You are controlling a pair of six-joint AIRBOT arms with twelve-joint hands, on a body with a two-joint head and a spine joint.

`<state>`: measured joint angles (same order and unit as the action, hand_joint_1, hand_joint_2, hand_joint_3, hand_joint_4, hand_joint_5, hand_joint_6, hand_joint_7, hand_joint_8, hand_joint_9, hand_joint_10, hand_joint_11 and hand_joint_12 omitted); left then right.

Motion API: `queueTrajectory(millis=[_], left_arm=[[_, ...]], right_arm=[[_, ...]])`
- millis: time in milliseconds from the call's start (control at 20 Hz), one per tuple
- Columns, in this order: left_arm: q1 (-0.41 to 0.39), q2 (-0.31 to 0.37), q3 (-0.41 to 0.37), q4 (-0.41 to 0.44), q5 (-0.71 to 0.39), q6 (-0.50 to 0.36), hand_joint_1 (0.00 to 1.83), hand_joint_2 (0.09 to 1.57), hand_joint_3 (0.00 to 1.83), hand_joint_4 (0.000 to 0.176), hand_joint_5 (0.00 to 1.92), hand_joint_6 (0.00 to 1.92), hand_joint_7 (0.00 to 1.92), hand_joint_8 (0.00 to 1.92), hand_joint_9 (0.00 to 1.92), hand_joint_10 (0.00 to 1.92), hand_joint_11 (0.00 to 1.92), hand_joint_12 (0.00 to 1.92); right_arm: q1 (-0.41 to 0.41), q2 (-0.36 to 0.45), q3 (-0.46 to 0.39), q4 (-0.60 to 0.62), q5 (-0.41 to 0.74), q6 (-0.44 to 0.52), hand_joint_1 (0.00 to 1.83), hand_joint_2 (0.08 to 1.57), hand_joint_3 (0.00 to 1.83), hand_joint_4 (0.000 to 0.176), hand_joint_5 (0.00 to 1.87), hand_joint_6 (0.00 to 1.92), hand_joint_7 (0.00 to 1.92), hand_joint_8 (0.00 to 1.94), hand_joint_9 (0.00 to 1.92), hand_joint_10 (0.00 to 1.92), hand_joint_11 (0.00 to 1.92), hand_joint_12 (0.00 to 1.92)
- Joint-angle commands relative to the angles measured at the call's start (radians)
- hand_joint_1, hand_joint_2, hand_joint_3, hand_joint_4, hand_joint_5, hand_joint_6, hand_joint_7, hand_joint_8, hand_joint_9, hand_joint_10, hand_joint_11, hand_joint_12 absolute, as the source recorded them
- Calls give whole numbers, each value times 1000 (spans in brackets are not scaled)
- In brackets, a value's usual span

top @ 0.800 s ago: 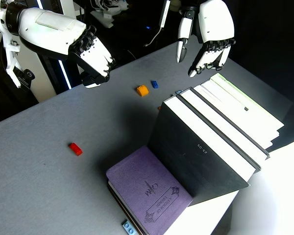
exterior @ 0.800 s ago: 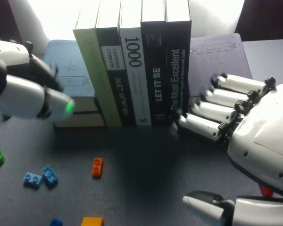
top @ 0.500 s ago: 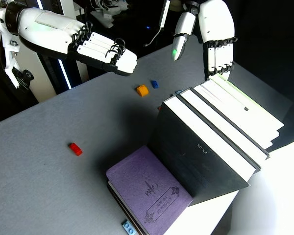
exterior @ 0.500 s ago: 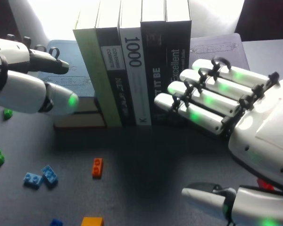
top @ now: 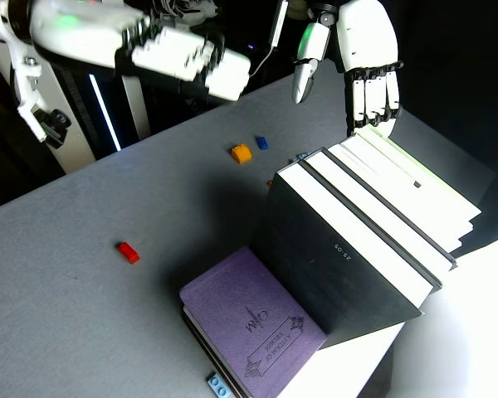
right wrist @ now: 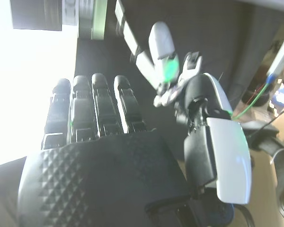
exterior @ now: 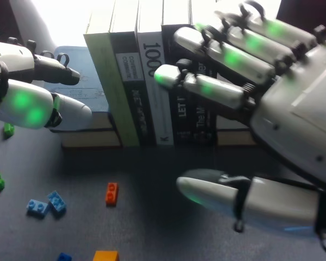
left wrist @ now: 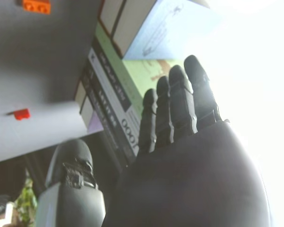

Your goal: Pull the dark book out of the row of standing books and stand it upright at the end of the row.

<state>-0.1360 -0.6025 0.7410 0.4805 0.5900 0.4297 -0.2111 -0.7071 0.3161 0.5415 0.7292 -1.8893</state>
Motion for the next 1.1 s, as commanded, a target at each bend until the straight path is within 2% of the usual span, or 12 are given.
queueTrajectory(millis=[0, 50, 150, 250, 350, 400, 500, 600, 750, 800, 900, 1050], left_arm=[[-12, 5, 4, 29, -73, 3, 157, 1205, 0, 0, 180, 6, 191, 3, 177, 1, 1, 444], [-12, 5, 5, 29, -73, 3, 89, 1199, 0, 11, 174, 3, 187, 1, 181, 2, 11, 449], [-13, 6, 4, 29, -73, 3, 50, 1183, 0, 21, 159, 0, 179, 0, 166, 0, 36, 456], [-16, 8, 3, 28, -68, 2, 178, 1182, 0, 7, 153, 0, 157, 0, 169, 0, 0, 479], [-16, 8, 3, 29, -68, 2, 22, 1187, 4, 17, 149, 2, 162, 1, 169, 1, 27, 492], [-17, 8, 3, 29, -68, 2, 25, 1195, 5, 15, 164, 8, 174, 5, 172, 3, 32, 493], [-29, 9, 4, 29, -68, 3, 5, 1196, 4, 11, 179, 11, 175, 4, 169, 1, 42, 497], [-42, 10, 4, 30, -64, 3, 37, 1209, 0, 18, 174, 1, 160, 0, 159, 0, 75, 453], [-37, 10, 5, 29, -64, 3, 6, 1187, 0, 13, 196, 1, 195, 3, 182, 6, 93, 390], [-36, 11, 4, 29, -64, 3, 8, 1180, 0, 20, 193, 0, 201, 5, 187, 7, 101, 391], [-36, 11, 1, 29, -63, 2, 0, 1188, 0, 22, 195, 1, 186, 0, 188, 5, 112, 390], [-32, 12, 1, 29, -63, 3, 3, 1189, 0, 21, 200, 2, 190, 5, 195, 6, 110, 384]], right_arm=[[18, -8, 9, -42, 102, -12, 0, 1211, 15, 64, 536, 232, 35, 14, 0, 0, 0, 0], [28, -30, 29, -42, 103, -21, 0, 1207, 13, 58, 564, 244, 57, 22, 0, 0, 0, 0], [44, -65, 69, -42, 103, -16, 0, 1214, 15, 27, 608, 263, 96, 34, 0, 0, 0, 0], [68, -113, 116, -43, 103, -14, 0, 1221, 17, 9, 625, 271, 101, 31, 0, 0, 0, 0], [102, -159, 166, -57, 103, -2, 0, 1201, 6, 33, 593, 259, 30, 2, 0, 0, 0, 0], [121, -182, 194, -58, 104, 7, 0, 1197, 4, 35, 581, 255, 5, 0, 0, 0, 0, 0], [144, -213, 245, -58, 111, 6, 0, 1194, 2, 20, 583, 258, 32, 13, 0, 0, 0, 0], [158, -234, 290, -58, 113, 6, 0, 1190, 0, 27, 568, 254, 37, 14, 0, 0, 0, 0], [165, -255, 338, -58, 111, 5, 0, 1196, 3, 2, 542, 246, 53, 18, 0, 0, 0, 0], [165, -257, 344, -58, 111, 5, 0, 1200, 5, 1, 539, 245, 55, 18, 0, 0, 0, 0], [161, -269, 375, -58, 114, 12, 0, 1197, 3, 13, 534, 244, 34, 7, 0, 0, 0, 0], [161, -286, 414, -58, 116, 14, 0, 1197, 3, 12, 523, 241, 41, 9, 0, 0, 0, 0]])
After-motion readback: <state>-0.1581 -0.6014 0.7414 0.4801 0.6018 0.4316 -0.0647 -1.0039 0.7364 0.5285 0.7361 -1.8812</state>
